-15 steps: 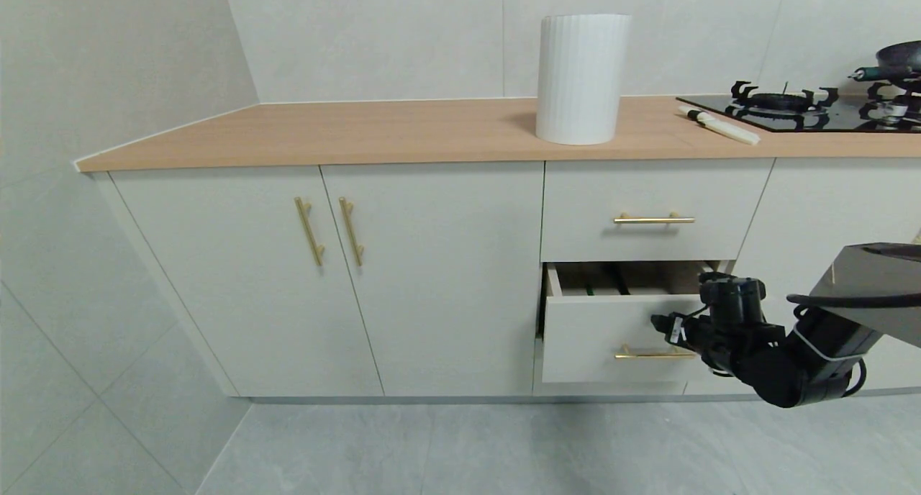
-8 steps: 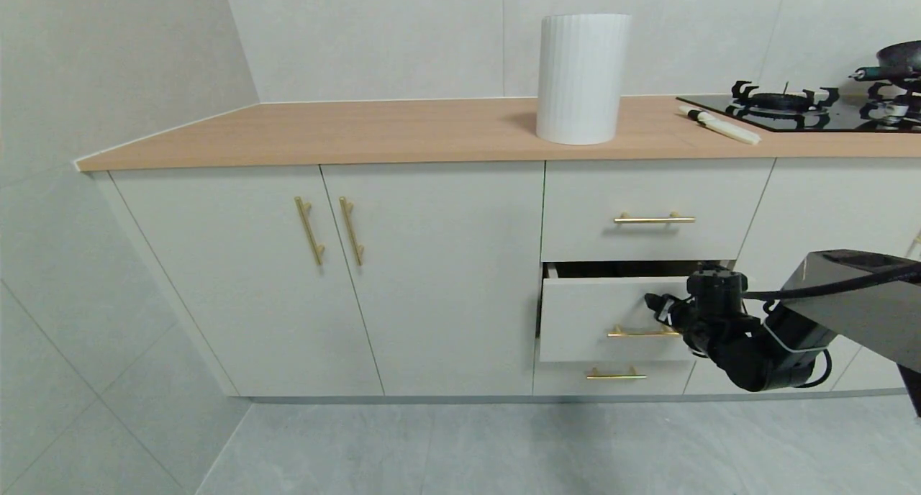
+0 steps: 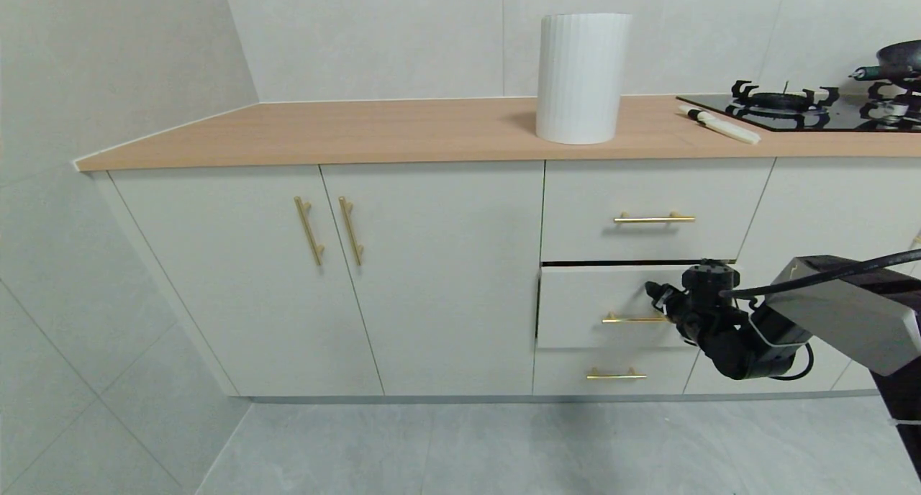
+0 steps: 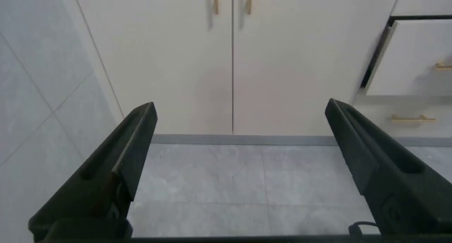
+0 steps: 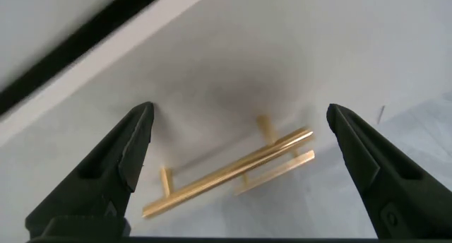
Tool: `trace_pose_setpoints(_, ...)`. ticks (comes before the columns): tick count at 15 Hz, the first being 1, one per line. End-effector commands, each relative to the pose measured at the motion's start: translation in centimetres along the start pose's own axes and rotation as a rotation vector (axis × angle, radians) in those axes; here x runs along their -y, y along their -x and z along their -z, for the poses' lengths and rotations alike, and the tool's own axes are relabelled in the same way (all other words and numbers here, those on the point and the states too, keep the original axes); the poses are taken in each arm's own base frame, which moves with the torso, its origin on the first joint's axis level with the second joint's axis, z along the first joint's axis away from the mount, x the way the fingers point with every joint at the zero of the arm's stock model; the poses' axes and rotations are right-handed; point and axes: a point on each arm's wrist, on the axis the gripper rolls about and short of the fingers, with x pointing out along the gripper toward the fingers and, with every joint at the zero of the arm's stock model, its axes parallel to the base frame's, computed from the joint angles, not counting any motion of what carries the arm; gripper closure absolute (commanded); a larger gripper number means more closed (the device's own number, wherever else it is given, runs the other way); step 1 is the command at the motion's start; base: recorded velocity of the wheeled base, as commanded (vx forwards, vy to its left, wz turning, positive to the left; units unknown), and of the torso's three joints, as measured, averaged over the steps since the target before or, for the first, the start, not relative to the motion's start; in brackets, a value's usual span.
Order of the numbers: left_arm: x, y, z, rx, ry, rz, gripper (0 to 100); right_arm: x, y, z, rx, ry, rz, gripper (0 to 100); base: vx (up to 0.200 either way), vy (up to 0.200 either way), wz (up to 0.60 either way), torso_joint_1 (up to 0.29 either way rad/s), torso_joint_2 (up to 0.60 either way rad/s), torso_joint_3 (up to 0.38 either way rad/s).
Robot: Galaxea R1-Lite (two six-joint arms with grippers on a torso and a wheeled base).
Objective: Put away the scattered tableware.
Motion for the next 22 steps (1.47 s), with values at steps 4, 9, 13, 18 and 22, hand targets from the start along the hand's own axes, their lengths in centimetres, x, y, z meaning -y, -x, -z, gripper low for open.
trace_pose_setpoints(4,0.0,0.0,0.0,-0.003,0.0,-0.001,0,0.4,-1.5,0.0,0.014,-0.031,0.006,0,0.0,0.0,0.0,0.0,0.0,0.0)
trace_pose_setpoints(9,0.0,0.0,0.0,-0.001,0.0,0.001,0,0.1,-2.2,-1.5,0.056,-0.065,-0.004,0,0.0,0.0,0.0,0.0,0.0,0.0)
trace_pose_setpoints(13,0.0,0.0,0.0,-0.003,0.0,-0.001,0,-0.1,-2.8,-1.7,0.059,-0.07,-0.004,0,0.0,0.0,0.0,0.0,0.0,0.0)
trace_pose_setpoints(18,0.0,0.0,0.0,-0.001,0.0,-0.001,0,0.2,-2.7,-1.7,0.063,-0.073,0.012,0,0.0,0.0,0.0,0.0,0.0,0.0)
trace_pose_setpoints(22,0.0,0.0,0.0,-0.003,0.0,0.001,0,-0.4,1.8,-3.4,0.014,-0.06,0.0,0,0.0,0.0,0.0,0.0,0.0,0.0)
